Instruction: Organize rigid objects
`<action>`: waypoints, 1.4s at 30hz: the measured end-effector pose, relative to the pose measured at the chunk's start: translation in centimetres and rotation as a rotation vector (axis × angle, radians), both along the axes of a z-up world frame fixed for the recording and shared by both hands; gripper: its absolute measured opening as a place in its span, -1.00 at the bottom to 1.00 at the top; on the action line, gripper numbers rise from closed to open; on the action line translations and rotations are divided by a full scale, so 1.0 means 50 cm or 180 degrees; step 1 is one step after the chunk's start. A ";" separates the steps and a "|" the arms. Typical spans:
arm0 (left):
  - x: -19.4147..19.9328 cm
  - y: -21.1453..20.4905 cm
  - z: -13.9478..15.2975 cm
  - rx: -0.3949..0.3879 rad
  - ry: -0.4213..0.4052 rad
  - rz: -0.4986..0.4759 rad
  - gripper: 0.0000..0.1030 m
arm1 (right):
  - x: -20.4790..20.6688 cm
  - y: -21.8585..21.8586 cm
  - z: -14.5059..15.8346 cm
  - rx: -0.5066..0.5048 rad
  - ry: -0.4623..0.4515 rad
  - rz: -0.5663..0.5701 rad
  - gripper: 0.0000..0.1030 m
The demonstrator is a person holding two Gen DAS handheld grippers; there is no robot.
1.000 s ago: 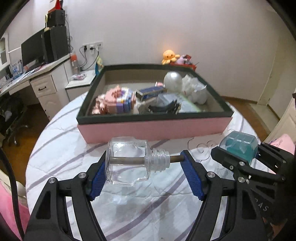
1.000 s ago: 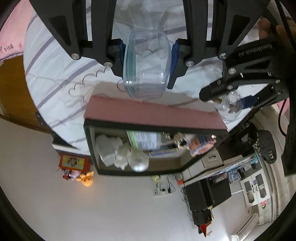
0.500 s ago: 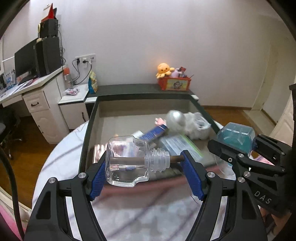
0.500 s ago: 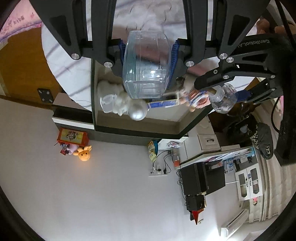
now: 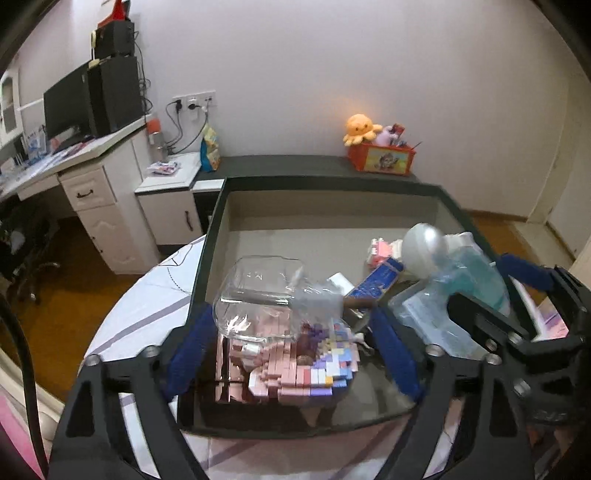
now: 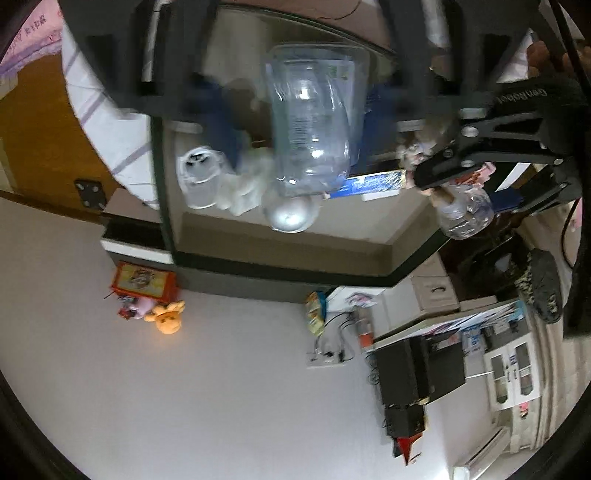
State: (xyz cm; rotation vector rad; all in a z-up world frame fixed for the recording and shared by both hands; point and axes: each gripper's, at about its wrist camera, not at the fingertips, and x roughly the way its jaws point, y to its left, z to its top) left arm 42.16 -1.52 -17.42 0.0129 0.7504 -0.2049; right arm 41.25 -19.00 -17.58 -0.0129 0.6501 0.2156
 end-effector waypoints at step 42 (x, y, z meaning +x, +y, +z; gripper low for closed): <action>-0.811 0.019 0.390 0.0097 -0.2132 0.0293 0.96 | -0.784 0.011 0.372 -0.0148 -0.1736 -0.0479 1.00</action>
